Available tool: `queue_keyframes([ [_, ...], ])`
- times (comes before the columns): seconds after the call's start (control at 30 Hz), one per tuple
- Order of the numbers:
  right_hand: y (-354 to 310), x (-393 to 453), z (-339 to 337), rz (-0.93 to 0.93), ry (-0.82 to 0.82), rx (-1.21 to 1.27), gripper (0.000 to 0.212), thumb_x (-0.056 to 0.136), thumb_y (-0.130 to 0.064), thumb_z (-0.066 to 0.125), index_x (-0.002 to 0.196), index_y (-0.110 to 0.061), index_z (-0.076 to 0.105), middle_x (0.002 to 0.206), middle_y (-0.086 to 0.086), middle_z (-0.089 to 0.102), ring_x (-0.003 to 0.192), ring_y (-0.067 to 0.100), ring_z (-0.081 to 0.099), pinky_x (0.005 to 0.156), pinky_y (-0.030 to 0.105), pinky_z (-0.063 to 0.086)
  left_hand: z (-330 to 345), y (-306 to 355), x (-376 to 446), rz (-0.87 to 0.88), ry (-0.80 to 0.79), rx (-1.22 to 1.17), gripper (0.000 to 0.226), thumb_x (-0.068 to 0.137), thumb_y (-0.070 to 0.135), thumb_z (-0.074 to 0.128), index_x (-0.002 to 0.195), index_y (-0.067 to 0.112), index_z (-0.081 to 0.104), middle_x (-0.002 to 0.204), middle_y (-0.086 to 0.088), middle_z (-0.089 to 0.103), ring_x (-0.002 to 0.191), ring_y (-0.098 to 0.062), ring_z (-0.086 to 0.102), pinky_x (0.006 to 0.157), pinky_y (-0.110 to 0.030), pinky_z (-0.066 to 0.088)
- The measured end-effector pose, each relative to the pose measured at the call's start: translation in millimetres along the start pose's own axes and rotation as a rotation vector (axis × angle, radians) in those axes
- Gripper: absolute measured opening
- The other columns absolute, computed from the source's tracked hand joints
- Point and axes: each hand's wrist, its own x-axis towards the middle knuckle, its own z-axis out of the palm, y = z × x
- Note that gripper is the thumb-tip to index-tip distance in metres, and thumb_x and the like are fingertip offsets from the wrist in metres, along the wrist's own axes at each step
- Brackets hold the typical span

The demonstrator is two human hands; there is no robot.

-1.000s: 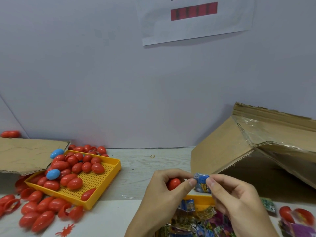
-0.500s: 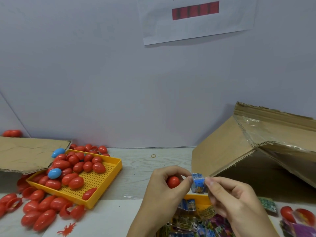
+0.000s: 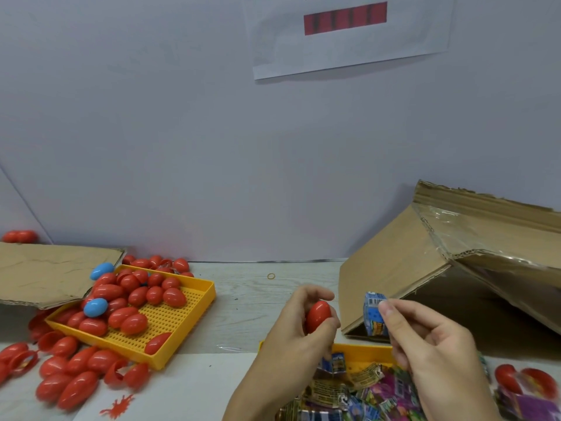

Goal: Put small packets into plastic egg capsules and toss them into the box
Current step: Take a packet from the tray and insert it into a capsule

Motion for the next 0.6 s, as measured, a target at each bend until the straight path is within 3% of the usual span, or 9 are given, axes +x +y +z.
queue_keyframes([
  [0.13, -1.5, -2.6, 1.4, -0.062, 0.020, -0.087, 0.004, 0.076, -0.021, 0.071, 0.075, -0.017, 0.074, 0.060, -0.002, 0.069, 0.051, 0.000, 0.060, 0.053, 0.017, 0.042, 1.6, -0.7, 2.5, 0.020, 0.043, -0.005, 0.020, 0.092, 0.022, 0.067, 0.107, 0.030, 0.057, 0.107, -0.004, 0.060, 0.072, -0.007, 0.065, 0.071, -0.024, 0.056],
  [0.27, -0.7, -3.2, 2.4, -0.083, 0.054, -0.131, 0.005, 0.077, -0.022, 0.071, 0.072, -0.021, 0.074, 0.071, -0.006, 0.073, 0.067, 0.002, 0.066, 0.061, 0.024, 0.045, 2.2, -0.9, 4.7, 0.064, 0.092, -0.034, 0.025, 0.079, 0.022, 0.080, 0.098, 0.032, 0.068, 0.100, 0.009, 0.062, 0.089, -0.018, 0.067, 0.066, -0.024, 0.058],
  [0.37, -0.3, -3.5, 3.6, -0.082, 0.058, -0.137, 0.005, 0.075, -0.024, 0.071, 0.073, -0.021, 0.074, 0.072, -0.006, 0.073, 0.067, 0.001, 0.066, 0.060, 0.023, 0.045, 1.4, -0.1, 5.3, 0.074, 0.116, -0.064, 0.026, 0.075, 0.023, 0.082, 0.097, 0.034, 0.073, 0.099, 0.010, 0.064, 0.090, -0.019, 0.069, 0.066, -0.025, 0.059],
  [0.5, 0.2, -3.9, 4.0, -0.084, 0.066, -0.138, 0.010, 0.071, -0.031, 0.070, 0.074, -0.022, 0.074, 0.071, -0.007, 0.073, 0.065, -0.001, 0.065, 0.059, 0.022, 0.044, 2.0, 0.9, 6.5, 0.076, 0.145, -0.079, 0.033, 0.073, 0.026, 0.082, 0.103, 0.028, 0.067, 0.098, 0.003, 0.068, 0.085, -0.019, 0.072, 0.068, -0.026, 0.060],
  [0.6, 0.8, -3.2, 3.4, -0.082, 0.068, -0.144, 0.006, 0.074, -0.028, 0.070, 0.074, -0.023, 0.073, 0.072, -0.008, 0.073, 0.065, -0.002, 0.065, 0.058, 0.021, 0.044, 1.5, 0.7, 6.6, 0.087, 0.148, -0.063, 0.028, 0.072, 0.029, 0.082, 0.097, 0.031, 0.067, 0.097, 0.004, 0.070, 0.086, -0.019, 0.072, 0.074, -0.028, 0.060],
])
